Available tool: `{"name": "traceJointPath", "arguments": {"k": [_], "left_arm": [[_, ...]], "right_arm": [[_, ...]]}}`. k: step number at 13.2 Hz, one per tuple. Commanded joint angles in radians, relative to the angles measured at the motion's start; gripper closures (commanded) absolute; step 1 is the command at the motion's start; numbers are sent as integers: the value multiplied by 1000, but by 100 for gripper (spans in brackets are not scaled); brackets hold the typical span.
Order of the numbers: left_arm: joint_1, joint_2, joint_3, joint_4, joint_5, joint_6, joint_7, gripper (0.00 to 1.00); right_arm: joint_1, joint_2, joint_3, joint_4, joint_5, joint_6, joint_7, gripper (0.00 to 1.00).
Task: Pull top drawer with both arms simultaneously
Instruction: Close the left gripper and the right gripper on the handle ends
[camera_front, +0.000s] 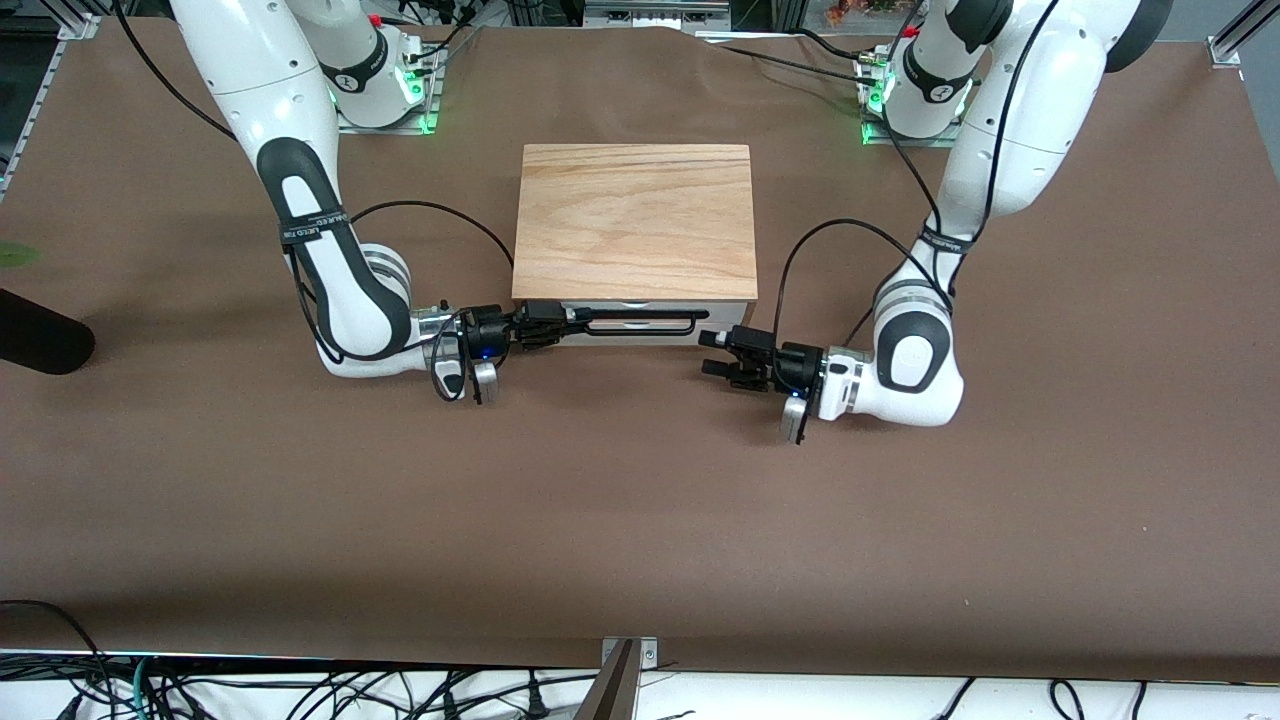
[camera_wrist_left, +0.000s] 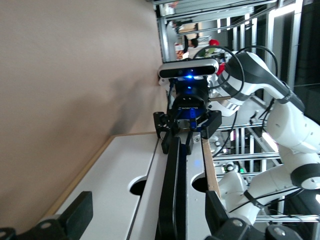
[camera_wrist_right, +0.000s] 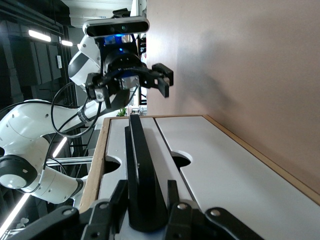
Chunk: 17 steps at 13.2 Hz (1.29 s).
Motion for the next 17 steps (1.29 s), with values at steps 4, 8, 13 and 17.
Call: {"name": "traceJointPath", "arguments": {"k": [4, 8, 13, 17], "left_arm": [[-5, -44, -25, -101, -70, 2, 103, 16], [-5, -49, -25, -107, -82, 1, 105, 62], [-5, -55, -43, -108, -84, 2, 103, 68], [-4, -55, -45, -108, -84, 2, 102, 87]], "right_arm": [[16, 7, 0, -5, 58, 26, -54, 68], [24, 28, 0, 8, 101, 29, -75, 69], [23, 31, 0, 12, 101, 29, -112, 97], [23, 30, -2, 15, 101, 29, -113, 100]]}}
